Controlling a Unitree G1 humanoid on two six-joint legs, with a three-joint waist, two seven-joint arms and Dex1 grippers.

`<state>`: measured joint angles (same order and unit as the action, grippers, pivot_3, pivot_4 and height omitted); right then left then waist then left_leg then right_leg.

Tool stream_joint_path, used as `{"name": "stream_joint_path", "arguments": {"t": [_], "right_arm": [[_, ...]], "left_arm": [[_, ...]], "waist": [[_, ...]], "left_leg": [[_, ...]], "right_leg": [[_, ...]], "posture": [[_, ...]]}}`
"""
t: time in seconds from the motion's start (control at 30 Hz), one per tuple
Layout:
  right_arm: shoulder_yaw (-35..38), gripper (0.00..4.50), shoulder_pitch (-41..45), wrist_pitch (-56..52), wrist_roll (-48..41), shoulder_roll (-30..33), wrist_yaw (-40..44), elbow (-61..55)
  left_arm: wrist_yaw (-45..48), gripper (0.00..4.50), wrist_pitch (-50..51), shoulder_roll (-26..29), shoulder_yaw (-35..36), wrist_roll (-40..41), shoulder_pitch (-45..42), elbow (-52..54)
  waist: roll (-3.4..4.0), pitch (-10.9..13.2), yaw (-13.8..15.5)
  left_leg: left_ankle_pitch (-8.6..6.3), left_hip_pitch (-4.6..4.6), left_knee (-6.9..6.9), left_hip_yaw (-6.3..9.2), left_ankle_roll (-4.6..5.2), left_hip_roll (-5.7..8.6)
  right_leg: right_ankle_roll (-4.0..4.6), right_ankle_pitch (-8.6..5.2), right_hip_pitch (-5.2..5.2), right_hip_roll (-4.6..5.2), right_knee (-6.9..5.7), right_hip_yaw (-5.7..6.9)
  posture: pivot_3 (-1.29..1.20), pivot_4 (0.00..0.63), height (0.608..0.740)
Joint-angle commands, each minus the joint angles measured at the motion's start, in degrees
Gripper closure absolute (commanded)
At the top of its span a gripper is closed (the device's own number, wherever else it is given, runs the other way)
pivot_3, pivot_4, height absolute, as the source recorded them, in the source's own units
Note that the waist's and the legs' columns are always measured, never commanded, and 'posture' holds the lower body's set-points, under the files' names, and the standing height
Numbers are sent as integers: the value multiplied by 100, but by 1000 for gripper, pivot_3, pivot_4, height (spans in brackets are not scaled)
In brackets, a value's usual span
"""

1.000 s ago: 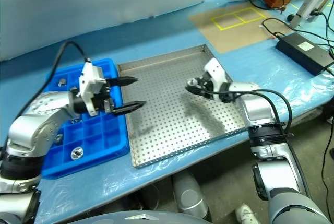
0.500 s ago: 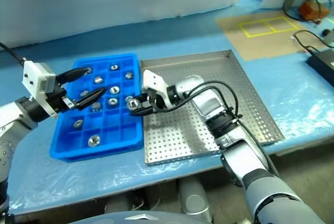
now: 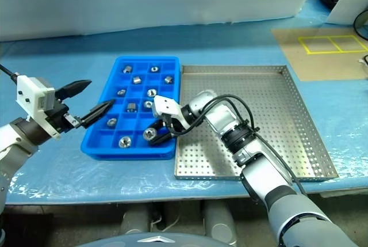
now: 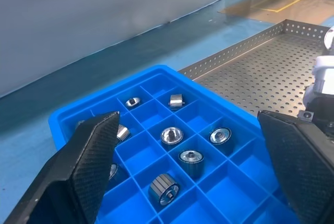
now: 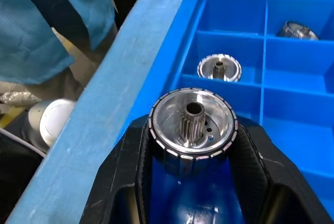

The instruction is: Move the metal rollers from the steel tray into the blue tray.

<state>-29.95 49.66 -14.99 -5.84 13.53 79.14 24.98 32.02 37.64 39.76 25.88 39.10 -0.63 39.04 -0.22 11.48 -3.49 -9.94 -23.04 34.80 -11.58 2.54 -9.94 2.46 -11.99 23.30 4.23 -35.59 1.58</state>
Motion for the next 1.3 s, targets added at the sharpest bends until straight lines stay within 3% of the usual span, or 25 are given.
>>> {"name": "stream_joint_path", "arguments": {"t": [0.03, 0.27, 0.43, 0.57, 0.67, 0.8, 1.07, 1.17, 1.3], "right_arm": [[115, 2873, -11, 380, 105, 19, -40, 109], [392, 571, -82, -281, -269, 252, 352, -248], [946, 571, 179, -660, -587, 191, 43, -465], [1706, 571, 521, -977, -942, -47, -722, -530], [2201, 571, 729, -600, -770, -285, -1825, -184], [2482, 571, 803, 389, 67, -440, -3964, 846], [2747, 571, 570, 911, 565, -1042, -6436, 1560], [2827, 571, 736, 1040, 529, -1455, -6904, 1744], [2771, 571, 866, 1302, 495, -1682, -6770, 1672]], "left_arm": [[-26, 42, -80, 83, -28, 61, -130, 117], [7, 42, -60, 143, -141, 80, -285, 30], [50, 42, -80, 178, -202, 70, -389, -58], [-1, 42, -197, 114, -266, 5, -568, -157], [-410, 42, -402, -118, -447, -334, -976, -456], [-1658, 42, -601, -819, -878, -1291, -1746, -1262], [-2940, 42, -1108, -2017, -439, -1691, -2303, -2398], [-3053, 42, -1307, -2257, -471, -1771, -2172, -2497], [-2946, 42, -1210, -2290, -499, -1651, -2025, -2136]], "waist": [[-1, 0, -4], [-2, -2, -9], [-4, -2, -28], [-4, -2, -43], [-5, -3, -31], [-4, -7, -7], [-8, -8, -128], [-8, -8, -204], [-9, -8, -193]], "left_leg": [[1, 0, 0, 0, -1, 0], [2, -2, -1, 0, -2, -1], [1, -3, -8, -5, -2, -3], [4, -3, -8, -9, -5, -3], [8, -1, -10, -9, -12, -4], [13, -1, -11, -10, -21, 0], [16, -73, -10, -18, -20, -2], [16, -105, -10, -18, -14, -19], [15, -119, -10, -18, -12, -26]], "right_leg": [[-4, -2, 2, 0, -2, -1], [3, 1, 3, -4, -3, -4], [4, 1, 9, -6, 3, -6], [3, 1, 17, -7, -5, -10], [3, 1, 22, -7, -11, -10], [3, 1, 18, -6, -12, -10], [8, 5, 96, -10, -15, -16], [10, 5, 125, -27, -14, -14], [14, 3, 137, -28, -16, -9]], "posture": [[-323, 150, 740], [-352, 150, 740], [-365, 150, 740], [-364, 150, 740], [-362, 150, 740], [-370, 150, 740], [-389, 150, 740], [-383, 150, 740], [-345, 150, 740]]}}
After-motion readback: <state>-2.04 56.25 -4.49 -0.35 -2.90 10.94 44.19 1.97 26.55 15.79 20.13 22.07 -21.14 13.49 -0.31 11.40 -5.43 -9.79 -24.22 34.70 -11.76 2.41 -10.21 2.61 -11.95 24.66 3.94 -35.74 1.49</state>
